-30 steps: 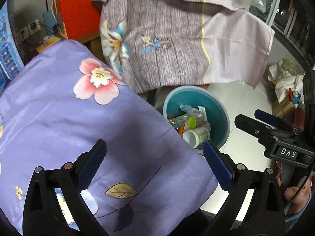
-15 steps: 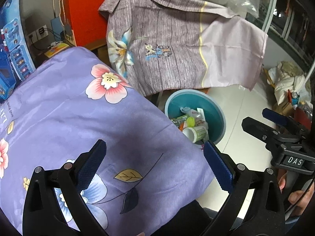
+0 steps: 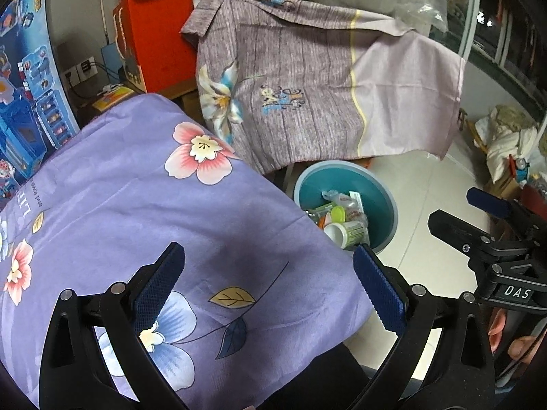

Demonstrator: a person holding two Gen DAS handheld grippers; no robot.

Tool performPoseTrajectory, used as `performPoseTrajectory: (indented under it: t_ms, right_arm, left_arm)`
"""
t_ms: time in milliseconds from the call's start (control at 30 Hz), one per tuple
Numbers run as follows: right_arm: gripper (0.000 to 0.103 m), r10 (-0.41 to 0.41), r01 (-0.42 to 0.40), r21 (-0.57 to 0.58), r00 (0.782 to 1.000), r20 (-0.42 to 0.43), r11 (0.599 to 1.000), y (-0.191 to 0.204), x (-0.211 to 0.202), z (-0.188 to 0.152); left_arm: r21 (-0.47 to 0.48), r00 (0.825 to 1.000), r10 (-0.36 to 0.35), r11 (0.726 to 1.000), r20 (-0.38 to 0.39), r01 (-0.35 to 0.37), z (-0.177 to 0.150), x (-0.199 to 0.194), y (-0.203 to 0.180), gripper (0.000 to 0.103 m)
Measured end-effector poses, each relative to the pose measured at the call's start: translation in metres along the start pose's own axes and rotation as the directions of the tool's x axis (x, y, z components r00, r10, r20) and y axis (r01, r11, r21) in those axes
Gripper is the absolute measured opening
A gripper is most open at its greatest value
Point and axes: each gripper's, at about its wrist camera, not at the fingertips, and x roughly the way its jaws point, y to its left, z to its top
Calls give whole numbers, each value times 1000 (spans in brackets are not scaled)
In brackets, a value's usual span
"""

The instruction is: Collect trash

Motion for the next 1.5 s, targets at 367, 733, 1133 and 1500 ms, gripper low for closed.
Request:
performPoseTrajectory:
  t_ms: [367, 733, 1133, 1500]
  right_arm:
    - [96, 2, -2, 19, 999, -35, 1000, -7, 12, -11]
    - [96, 2, 0, 34, 998, -60, 999, -14, 25, -22]
    - [96, -1, 5, 45, 997, -82, 999, -18, 40, -24]
    - [96, -9, 14, 41, 993, -114, 999, -19, 58, -27]
  left_arm:
    - [-1, 1000, 19, 1000, -15, -19, -4, 8, -3, 99]
    - [8, 998, 41, 999, -51, -40, -8, 23, -8, 99]
    - [-1, 996, 41, 999, -83, -41, -9, 41, -7, 99]
    - [-2, 995, 13, 1000, -101, -13, -11, 60, -7, 99]
